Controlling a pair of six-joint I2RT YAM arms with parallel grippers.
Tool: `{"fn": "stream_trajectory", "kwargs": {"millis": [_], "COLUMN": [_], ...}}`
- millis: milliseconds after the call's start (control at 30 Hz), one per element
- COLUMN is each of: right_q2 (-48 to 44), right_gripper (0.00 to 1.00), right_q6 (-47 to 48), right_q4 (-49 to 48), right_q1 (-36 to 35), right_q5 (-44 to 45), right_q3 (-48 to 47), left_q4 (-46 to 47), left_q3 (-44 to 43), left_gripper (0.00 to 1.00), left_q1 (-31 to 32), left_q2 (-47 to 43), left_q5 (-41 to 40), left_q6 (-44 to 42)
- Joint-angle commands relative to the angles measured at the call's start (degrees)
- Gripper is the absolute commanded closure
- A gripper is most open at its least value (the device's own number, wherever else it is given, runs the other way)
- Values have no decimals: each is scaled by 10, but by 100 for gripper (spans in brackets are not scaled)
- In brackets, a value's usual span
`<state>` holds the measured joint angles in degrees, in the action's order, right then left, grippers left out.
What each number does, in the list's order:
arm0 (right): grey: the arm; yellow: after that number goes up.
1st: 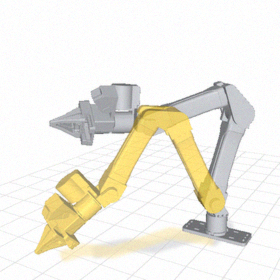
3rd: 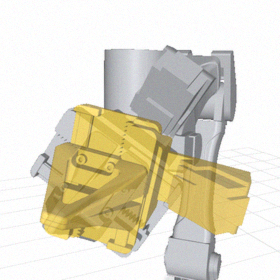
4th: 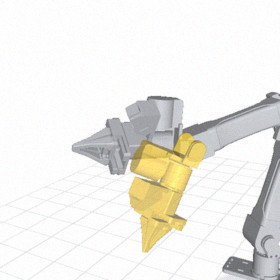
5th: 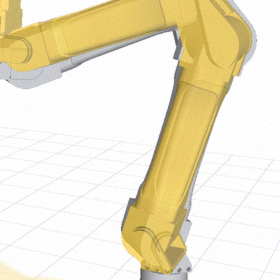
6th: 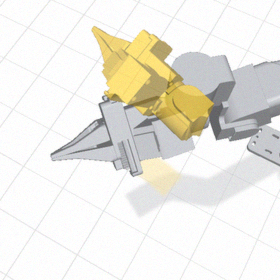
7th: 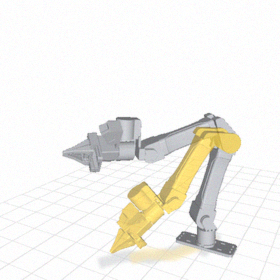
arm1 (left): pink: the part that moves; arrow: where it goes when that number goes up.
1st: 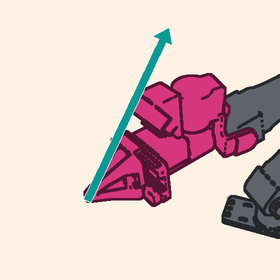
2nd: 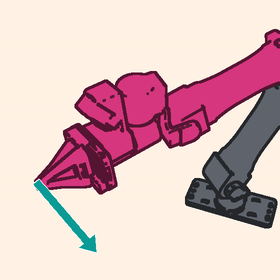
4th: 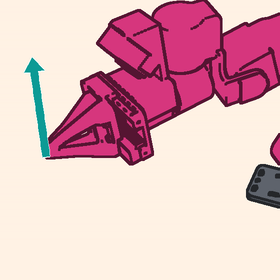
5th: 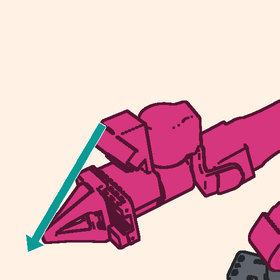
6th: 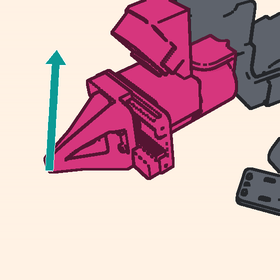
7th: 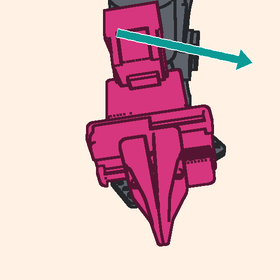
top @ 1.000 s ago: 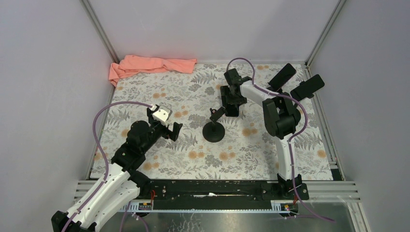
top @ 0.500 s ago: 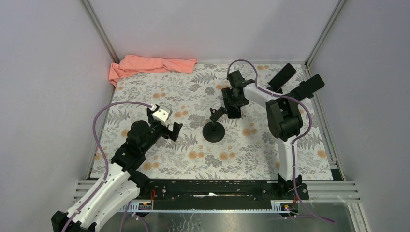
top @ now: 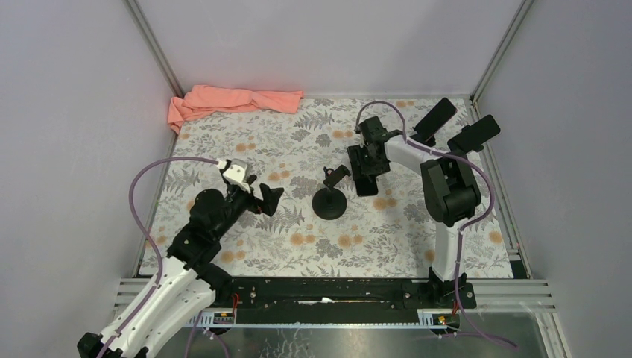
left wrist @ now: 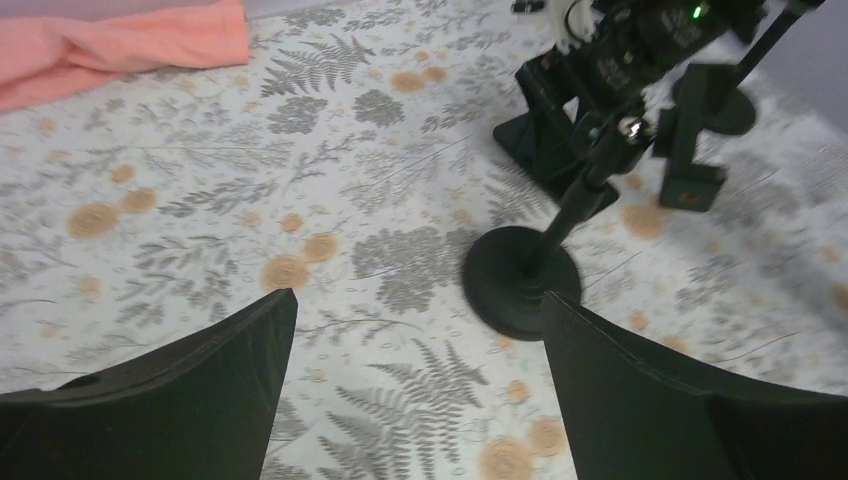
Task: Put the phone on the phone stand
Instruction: Pick up the phone at the center of the board.
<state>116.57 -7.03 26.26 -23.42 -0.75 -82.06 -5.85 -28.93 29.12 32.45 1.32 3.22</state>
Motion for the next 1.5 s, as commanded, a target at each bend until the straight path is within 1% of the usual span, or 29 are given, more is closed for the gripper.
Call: {"fn": "stream_trajectory", "kwargs": {"millis": [0, 133, 233, 333, 400, 500, 600, 700, 767, 867, 1033, 1233, 1300, 1467], "right_q2": [-74, -110, -140, -170, -188, -214, -235, -248, -253, -258, -274, -280, -281, -285], "right_gripper": [48, 48, 49, 49, 49, 49, 50, 50, 50, 50, 50, 50, 51, 51], "right_q6": [6, 3, -2, -8, -11, -18, -26, -35, -44, -54, -66, -77, -81, -92], "right_q4": [-13, -29, -40, -46, -49, -55, -68, -78, -82, -87, -101, -107, -111, -121], "right_q1": [9, 15, 22, 32, 40, 48, 53, 60, 66, 70, 71, 72, 72, 72], "right_q5": [-39, -65, -88, -111, -129, -155, -181, -210, -233, -264, -292, -318, -326, -347], "right_q3": [35, 85, 116, 138, 150, 167, 188, 205, 212, 223, 243, 257, 262, 275], "left_q4": [43, 83, 126, 182, 233, 305, 372, 454, 494, 580, 714, 803, 830, 858], "left_q3": [2, 46, 82, 124, 158, 204, 236, 258, 257, 248, 215, 154, 143, 130], "left_gripper": [1, 2, 6, 9, 10, 11, 11, 11, 11, 11, 12, 12, 13, 16], "left_q1": [-4, -4, -3, 3, 18, 69, 125, 201, 246, 295, 340, 376, 380, 388], "left_q2": [-24, -44, -47, -38, -28, -11, 19, 74, 124, 224, 393, 544, 582, 644], "left_q5": [28, 74, 101, 121, 120, 76, 26, -51, -98, -143, -187, -261, -284, -340], "left_q6": [169, 312, 402, 476, 520, 569, 600, 612, 608, 595, 592, 605, 618, 671]}}
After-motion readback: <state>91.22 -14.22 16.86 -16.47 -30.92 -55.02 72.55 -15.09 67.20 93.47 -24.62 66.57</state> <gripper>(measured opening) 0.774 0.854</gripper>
